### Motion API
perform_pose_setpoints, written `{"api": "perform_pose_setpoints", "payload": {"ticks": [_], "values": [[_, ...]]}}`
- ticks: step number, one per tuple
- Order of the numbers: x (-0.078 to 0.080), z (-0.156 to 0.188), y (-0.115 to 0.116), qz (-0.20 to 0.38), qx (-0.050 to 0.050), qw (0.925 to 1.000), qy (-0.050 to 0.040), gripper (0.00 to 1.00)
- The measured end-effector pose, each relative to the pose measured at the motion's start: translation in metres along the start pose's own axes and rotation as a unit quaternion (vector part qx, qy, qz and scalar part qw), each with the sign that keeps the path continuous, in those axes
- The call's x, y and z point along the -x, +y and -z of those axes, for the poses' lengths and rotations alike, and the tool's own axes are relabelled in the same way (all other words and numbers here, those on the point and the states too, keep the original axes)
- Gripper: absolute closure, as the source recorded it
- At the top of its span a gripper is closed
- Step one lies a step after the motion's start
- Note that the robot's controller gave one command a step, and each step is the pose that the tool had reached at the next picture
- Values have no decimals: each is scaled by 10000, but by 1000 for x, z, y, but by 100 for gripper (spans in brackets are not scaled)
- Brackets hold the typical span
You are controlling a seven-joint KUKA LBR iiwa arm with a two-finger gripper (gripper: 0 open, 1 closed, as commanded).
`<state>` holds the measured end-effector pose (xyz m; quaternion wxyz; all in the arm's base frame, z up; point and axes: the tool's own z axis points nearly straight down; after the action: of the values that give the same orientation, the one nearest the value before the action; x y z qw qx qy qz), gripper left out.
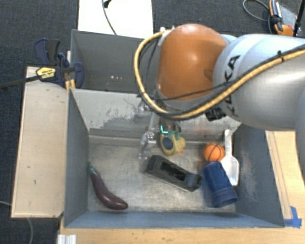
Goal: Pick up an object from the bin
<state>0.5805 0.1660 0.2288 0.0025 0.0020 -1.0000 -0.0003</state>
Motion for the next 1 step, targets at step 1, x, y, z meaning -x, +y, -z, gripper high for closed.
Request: {"api": "perform_pose_setpoints", "payload": {"ticks": [1], "values": [[2, 5, -1, -17, 7, 10000, -42, 0]]}}
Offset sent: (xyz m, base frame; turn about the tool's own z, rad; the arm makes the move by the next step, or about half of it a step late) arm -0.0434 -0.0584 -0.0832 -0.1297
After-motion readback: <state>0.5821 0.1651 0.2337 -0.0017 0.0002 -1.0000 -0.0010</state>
